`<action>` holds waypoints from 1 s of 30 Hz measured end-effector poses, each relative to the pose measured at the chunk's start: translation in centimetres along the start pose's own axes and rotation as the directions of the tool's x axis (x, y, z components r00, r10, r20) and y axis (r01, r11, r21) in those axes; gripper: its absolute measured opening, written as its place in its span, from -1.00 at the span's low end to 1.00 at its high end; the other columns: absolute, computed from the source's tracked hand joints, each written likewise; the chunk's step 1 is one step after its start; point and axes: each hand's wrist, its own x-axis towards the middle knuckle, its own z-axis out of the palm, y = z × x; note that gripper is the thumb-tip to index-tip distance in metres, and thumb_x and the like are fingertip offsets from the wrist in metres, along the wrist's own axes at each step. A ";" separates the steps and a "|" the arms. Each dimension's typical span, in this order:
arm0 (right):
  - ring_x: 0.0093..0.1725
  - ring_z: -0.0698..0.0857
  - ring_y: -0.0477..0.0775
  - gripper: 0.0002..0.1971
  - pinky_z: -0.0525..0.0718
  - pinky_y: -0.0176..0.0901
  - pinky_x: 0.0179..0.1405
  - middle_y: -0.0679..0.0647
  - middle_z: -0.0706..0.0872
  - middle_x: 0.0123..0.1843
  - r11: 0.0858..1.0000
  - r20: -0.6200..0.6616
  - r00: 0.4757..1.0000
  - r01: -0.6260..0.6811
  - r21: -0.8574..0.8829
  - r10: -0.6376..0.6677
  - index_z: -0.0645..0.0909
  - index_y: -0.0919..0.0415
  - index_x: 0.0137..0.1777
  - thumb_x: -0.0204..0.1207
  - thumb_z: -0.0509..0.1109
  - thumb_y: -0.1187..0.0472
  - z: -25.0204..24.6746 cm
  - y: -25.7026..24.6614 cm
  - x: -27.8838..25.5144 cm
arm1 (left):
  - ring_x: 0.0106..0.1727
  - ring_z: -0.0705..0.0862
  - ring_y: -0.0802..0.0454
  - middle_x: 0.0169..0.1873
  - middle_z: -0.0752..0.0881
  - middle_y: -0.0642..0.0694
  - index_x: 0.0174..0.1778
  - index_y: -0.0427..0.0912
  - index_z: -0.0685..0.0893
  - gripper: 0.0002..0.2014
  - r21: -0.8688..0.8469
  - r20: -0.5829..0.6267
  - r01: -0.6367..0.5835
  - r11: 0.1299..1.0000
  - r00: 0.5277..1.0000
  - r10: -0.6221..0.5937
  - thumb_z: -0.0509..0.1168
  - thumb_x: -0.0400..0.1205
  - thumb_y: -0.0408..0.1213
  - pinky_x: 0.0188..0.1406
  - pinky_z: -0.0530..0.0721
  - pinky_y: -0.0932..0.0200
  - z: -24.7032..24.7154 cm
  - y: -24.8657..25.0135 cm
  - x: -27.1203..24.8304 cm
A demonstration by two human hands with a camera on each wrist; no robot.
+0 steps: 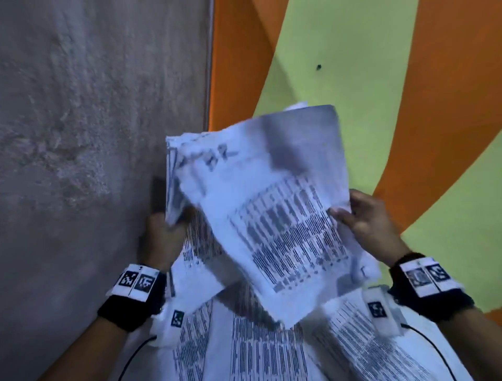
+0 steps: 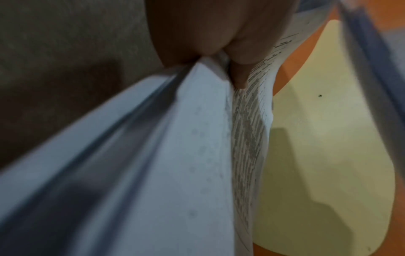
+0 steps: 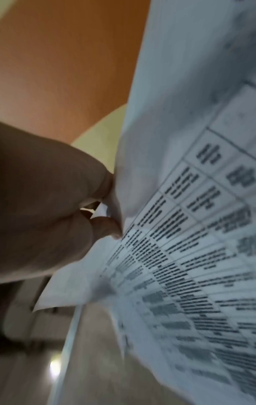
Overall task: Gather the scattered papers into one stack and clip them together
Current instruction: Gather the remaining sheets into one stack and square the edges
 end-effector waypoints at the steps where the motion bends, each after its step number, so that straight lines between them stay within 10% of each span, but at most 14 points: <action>1: -0.04 0.74 -0.17 -0.79 0.66 -0.36 -0.03 -0.14 0.83 -0.12 0.998 -0.021 0.999 -0.041 0.053 0.043 0.66 0.27 0.09 0.48 0.41 0.44 -0.4 0.3 -0.1 | -0.27 0.67 -0.03 -0.40 0.73 0.07 -0.35 0.02 0.73 -0.75 -0.033 -0.010 -0.025 0.999 1.000 0.024 0.45 0.30 0.12 -0.11 0.63 -0.03 0.5 -0.1 -0.2; 5: -0.34 0.69 -0.44 -0.86 0.55 -0.63 -0.34 -0.22 0.78 -0.34 0.968 -0.074 0.972 -0.212 0.137 0.223 0.62 0.25 -0.04 0.59 0.29 0.46 0.1 1.5 -1.9 | 0.19 0.72 0.00 0.08 0.77 -0.10 0.09 -0.15 0.75 -0.31 -0.090 0.043 -0.071 0.993 0.996 0.075 0.45 0.28 0.36 0.31 0.59 -0.12 2.8 -0.5 -1.1; 9: -0.72 0.31 -0.25 -0.69 0.27 -0.43 -0.71 -0.15 0.42 -0.77 0.909 -0.043 0.917 -0.387 0.155 0.397 0.47 0.05 -0.32 0.68 0.22 0.31 1.6 3.5 -3.9 | -0.04 0.76 0.23 -0.16 0.82 0.21 -0.11 0.21 0.80 -0.83 -0.140 0.174 -0.027 0.990 0.983 0.052 0.51 0.44 0.11 0.15 0.63 0.09 5.1 0.0 -2.8; 11: -0.71 0.31 -0.21 -0.80 0.26 -0.39 -0.72 -0.16 0.41 -0.76 0.850 -0.025 0.872 -0.469 0.241 0.488 0.52 0.13 -0.20 0.68 0.21 0.27 2.0 4.1 -4.5 | -0.26 0.71 0.30 -0.35 0.78 0.27 -0.27 0.32 0.79 -0.97 -0.168 0.239 -0.015 0.986 0.970 0.055 0.48 0.48 0.06 -0.03 0.60 0.14 6.0 0.2 -3.8; 14: -0.59 0.62 -0.32 -0.87 0.47 -0.56 -0.60 -0.22 0.67 -0.58 0.769 0.036 0.830 -0.530 0.357 0.556 0.56 0.30 0.12 0.68 0.20 0.32 2.8 4.7 -5.6 | -0.07 0.75 0.13 -0.12 0.80 0.14 -0.18 0.09 0.78 -0.73 -0.240 0.288 0.040 0.970 0.957 0.032 0.40 0.46 0.20 0.11 0.58 0.07 6.8 0.1 -4.8; 17: -0.14 0.83 0.01 -0.74 0.78 -0.14 -0.18 0.08 0.86 -0.10 0.684 0.087 0.779 -0.592 0.427 0.621 0.53 0.43 0.28 0.65 0.24 0.35 3.3 5.5 -6.6 | -0.02 0.73 0.43 -0.16 0.82 0.32 -0.11 0.03 0.73 -0.66 -0.257 0.318 0.058 0.965 0.948 0.028 0.29 0.51 0.22 0.11 0.62 0.22 7.5 0.8 -5.6; 19: -0.03 0.80 0.23 -0.77 0.77 0.02 -0.02 0.17 0.84 -0.02 0.690 0.051 0.784 -0.574 0.442 0.619 0.56 0.43 0.24 0.64 0.25 0.39 3.7 5.5 -7.2 | -0.31 0.64 0.56 -0.44 0.73 0.42 -0.25 0.02 0.64 -0.57 -0.276 0.309 0.000 0.961 0.947 0.089 0.27 0.40 0.34 -0.16 0.57 0.43 7.6 1.7 -6.3; 21: -0.28 0.72 0.02 -0.86 0.68 -0.29 -0.33 -0.03 0.81 -0.24 0.792 -0.086 0.831 -0.485 0.370 0.549 0.59 0.40 0.11 0.63 0.28 0.39 4.2 4.8 -7.6 | -0.32 0.66 0.46 -0.40 0.75 0.32 -0.24 -0.07 0.64 -0.42 -0.273 0.309 -0.041 0.961 0.942 0.128 0.42 0.23 0.42 -0.19 0.60 0.47 7.5 2.8 -6.9; 25: -0.08 0.69 -0.25 -0.89 0.62 -0.35 -0.08 -0.04 0.74 -0.03 0.938 -0.348 0.877 -0.266 0.221 0.330 0.54 0.28 0.09 0.60 0.33 0.35 4.2 2.9 -7.5 | -0.58 0.53 0.36 -0.62 0.67 0.28 -0.46 -0.16 0.58 -0.72 -0.198 0.289 -0.184 0.963 0.928 0.236 0.55 0.42 -0.23 -0.43 0.51 0.41 7.6 4.7 -6.7; 28: -0.31 0.53 -0.35 -0.87 0.48 -0.59 -0.31 -0.10 0.50 -0.24 0.970 -0.363 0.899 -0.228 0.088 0.244 0.40 0.18 -0.08 0.60 0.33 0.26 3.9 1.3 -7.8 | -0.77 0.26 0.25 -0.84 0.32 0.09 -0.67 -0.08 0.21 -0.41 -0.169 0.255 -0.200 0.965 0.937 0.239 0.50 0.48 -0.31 -0.64 0.27 0.43 7.8 6.0 -6.6; 30: -0.23 0.51 -0.23 -0.66 0.50 -0.52 -0.23 0.00 0.47 -0.20 0.961 -0.313 0.909 -0.269 0.065 0.276 0.36 0.19 -0.01 0.53 0.40 -0.02 3.7 1.2 -8.7 | -0.71 0.45 0.31 -0.79 0.48 0.16 -0.64 -0.37 0.30 -0.43 -0.189 0.325 -0.151 0.970 0.923 0.207 0.55 0.43 -0.24 -0.52 0.43 0.45 8.0 5.1 -6.5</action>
